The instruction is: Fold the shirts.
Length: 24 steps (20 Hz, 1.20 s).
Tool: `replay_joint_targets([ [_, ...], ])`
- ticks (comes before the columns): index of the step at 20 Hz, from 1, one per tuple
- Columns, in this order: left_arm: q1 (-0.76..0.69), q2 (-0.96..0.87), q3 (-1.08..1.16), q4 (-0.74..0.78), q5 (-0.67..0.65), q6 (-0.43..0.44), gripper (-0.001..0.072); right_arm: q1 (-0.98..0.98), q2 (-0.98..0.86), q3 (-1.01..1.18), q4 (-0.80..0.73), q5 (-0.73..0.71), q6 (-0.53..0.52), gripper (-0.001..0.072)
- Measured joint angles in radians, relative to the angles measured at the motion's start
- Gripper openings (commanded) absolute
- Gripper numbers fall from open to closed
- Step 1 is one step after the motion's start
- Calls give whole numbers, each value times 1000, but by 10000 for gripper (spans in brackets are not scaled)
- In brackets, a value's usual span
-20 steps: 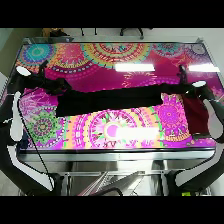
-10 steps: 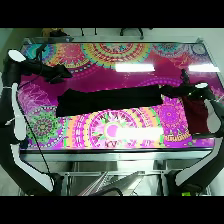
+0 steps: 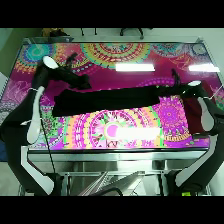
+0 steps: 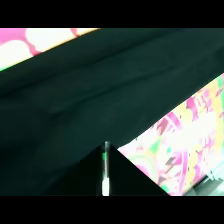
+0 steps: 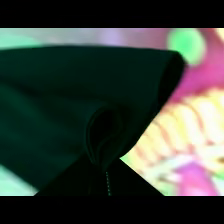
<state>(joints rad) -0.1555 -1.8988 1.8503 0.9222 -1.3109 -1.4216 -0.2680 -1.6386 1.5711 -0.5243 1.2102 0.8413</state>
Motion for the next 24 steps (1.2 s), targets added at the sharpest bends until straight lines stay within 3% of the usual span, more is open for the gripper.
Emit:
replay_joint_targets([
  [3,-108,-9,-77,-1,146,0,15,-16,66,79,21,109,57,20],
  [7,-284,-84,-82,-18,331,0,15,-63,186,174,161,257,133,20],
  [10,-399,-185,8,-84,412,-6,15,-92,266,206,273,315,154,20],
  [15,-517,-334,185,-246,492,-18,15,-90,304,219,326,387,186,20],
  [18,-504,-326,220,-285,443,-19,14,-81,297,220,292,406,208,21],
  [24,-283,-27,238,-315,69,-1,15,37,263,219,239,358,230,21],
])
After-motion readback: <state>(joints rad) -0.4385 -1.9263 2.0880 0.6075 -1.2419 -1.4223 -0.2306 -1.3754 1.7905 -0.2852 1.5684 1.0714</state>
